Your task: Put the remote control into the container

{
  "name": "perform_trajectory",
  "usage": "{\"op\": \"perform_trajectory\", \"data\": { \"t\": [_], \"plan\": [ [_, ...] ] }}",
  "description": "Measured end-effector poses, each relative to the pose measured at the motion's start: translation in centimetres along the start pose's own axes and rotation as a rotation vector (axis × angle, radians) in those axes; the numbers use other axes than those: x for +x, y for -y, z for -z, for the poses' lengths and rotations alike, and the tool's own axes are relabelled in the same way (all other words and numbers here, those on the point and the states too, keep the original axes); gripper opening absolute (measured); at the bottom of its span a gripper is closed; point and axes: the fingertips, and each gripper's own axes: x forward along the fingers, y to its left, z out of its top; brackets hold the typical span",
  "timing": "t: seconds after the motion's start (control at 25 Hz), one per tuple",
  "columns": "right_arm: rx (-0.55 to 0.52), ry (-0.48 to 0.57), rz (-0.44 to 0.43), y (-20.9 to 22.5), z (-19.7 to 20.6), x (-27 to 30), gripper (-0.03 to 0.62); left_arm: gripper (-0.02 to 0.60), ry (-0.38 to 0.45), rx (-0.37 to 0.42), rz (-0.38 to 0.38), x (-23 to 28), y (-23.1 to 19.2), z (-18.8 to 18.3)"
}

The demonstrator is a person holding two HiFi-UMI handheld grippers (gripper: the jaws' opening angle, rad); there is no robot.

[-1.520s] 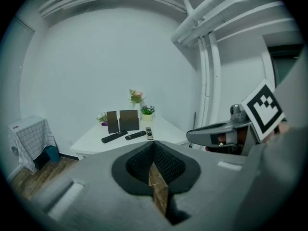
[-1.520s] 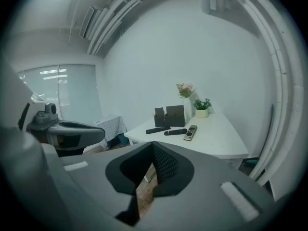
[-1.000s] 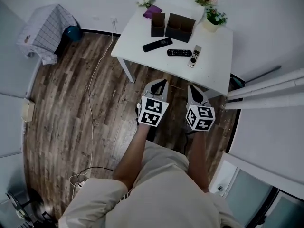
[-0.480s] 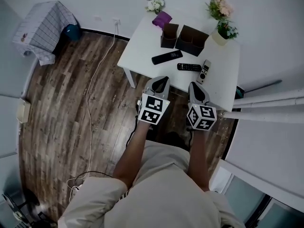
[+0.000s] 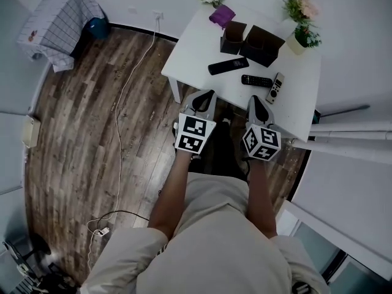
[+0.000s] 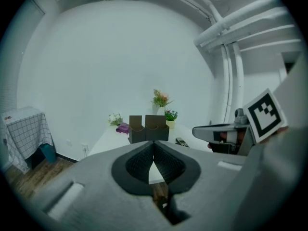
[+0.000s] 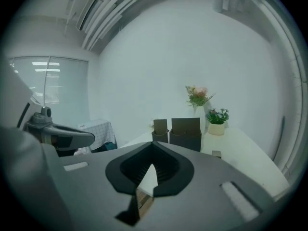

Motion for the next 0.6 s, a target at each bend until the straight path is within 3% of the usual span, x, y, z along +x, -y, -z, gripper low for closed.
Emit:
{"op": "perform_trajectory", "data": {
  "t": [0.12,0.28,0.44,0.6],
  "plan": [
    [-0.003,0.017,0.02,-0.4,0.0,1.2,0.002,0.002,-0.006,0.002,-0.024,-0.4,-1.3,-0.1],
    [-0.03,0.036,-0.027,-2.2,-1.2,2.7,0.002,0.002,0.015,-0.036,-0.013,-0.7,-1.0,-1.0],
    [-0.034,0.036,-0.043,-2.7,-1.1,3.5,0.002,0.002,-0.007,0.065,0.029,0.3,0.9,-1.6],
    [-0.013,0.038,-0.015,-1.6,-1.4,4.0,0.002,0.002,-0.038,0.097,0.025,1.3,0.7,-1.9]
  ]
}}
